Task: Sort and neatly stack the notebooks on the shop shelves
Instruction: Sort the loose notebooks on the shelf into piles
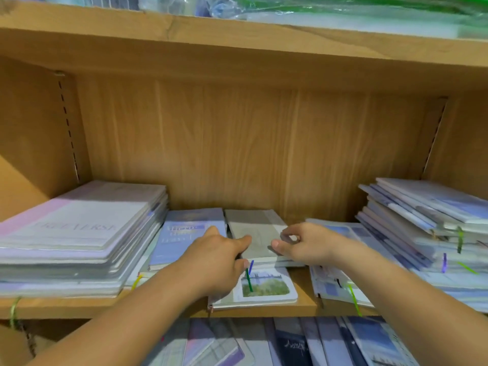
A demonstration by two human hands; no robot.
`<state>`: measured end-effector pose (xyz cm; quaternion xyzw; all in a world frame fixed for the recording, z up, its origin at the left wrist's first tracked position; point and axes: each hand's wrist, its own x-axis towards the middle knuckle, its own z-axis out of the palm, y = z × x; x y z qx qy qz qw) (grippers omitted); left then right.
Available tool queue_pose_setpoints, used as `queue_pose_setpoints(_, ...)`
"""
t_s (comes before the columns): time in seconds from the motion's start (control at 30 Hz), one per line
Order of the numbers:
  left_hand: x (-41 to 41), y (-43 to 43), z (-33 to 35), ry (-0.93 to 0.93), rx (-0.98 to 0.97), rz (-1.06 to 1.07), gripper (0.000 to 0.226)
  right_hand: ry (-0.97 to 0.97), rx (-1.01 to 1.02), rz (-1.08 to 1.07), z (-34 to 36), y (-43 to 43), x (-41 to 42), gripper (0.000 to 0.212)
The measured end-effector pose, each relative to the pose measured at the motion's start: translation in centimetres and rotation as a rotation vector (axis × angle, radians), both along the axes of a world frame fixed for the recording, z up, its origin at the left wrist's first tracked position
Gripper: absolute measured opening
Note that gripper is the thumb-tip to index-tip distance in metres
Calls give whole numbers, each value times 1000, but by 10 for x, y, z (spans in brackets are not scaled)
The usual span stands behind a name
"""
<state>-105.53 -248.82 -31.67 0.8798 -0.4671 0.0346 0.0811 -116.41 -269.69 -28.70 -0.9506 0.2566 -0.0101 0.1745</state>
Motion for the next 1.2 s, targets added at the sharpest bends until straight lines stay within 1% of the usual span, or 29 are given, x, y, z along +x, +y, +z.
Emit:
queue_pose_setpoints(0.07,0,-1,-1,25,-56,-18,43,-60,44,-42,-3,1,7,97)
queue_pose_setpoints(0.13,1,0,-6,112,-182,-32,36,-130,104,-98,-3,2,8,89)
queue_pose_setpoints(0.2,1,3,-11,217,-289,-36,47,-204,160,-148,0,2,6,79)
queue_pose_setpoints(0.27,1,5,-16,290,-420,-32,55,-293,224,-167,3,5,1,65)
queue_pose_setpoints(0.33,1,4,-19,378,-597,-15,52,-413,388,-201,7,13,-4,46)
queue_pose_setpoints(0.4,-4,-1,-20,421,-750,8,39,-570,565,-238,11,21,-11,37)
queue_pose_setpoints(0.47,-14,-9,-20,468,-861,4,29,-694,584,-270,14,22,-21,35)
queue_pose_setpoints(0.57,-37,-22,-17,495,-907,-57,27,-843,512,-301,16,18,-46,32)
queue_pose_setpoints(0.67,-59,-40,-14,411,-857,-88,28,-933,430,-342,8,8,-78,34)
queue_pose_setpoints(0.77,-81,-64,-10,420,-851,-120,27,-973,402,-389,4,-1,-110,33)
queue_pose_setpoints(0.8,-88,-71,-11,421,-842,-138,27,-959,364,-393,3,-5,-119,35)
queue_pose_setpoints(0.87,-96,-77,-15,378,-737,-182,32,-826,214,-388,1,-11,-136,40)
queue_pose_setpoints(0.93,-98,-75,-21,333,-563,-247,43,-601,-86,-374,-5,-10,-148,43)
queue_pose_setpoints(0.97,-96,-69,-21,307,-493,-272,48,-538,-247,-348,-9,-6,-151,41)
queue_pose_setpoints(1.0,-91,-62,-19,257,-457,-287,51,-526,-351,-296,-13,0,-153,37)
queue_pose_setpoints(1.03,-86,-51,-16,179,-452,-295,52,-540,-390,-218,-16,9,-151,35)
queue_pose_setpoints(1.07,-80,-39,-11,81,-451,-300,51,-563,-392,-121,-19,17,-148,35)
queue_pose_setpoints(1.1,-73,-24,-7,-34,-409,-293,49,-570,-384,-19,-23,25,-141,38)
queue_pose_setpoints(1.13,-65,-8,-3,-144,-316,-269,49,-556,-408,77,-26,32,-132,42)
queue_pose_setpoints(1.17,-59,8,-2,-235,-185,-221,55,-522,-469,150,-28,37,-122,46)
queue_pose_setpoints(1.2,-54,24,-3,-289,-56,-176,59,-468,-540,195,-31,41,-111,50)
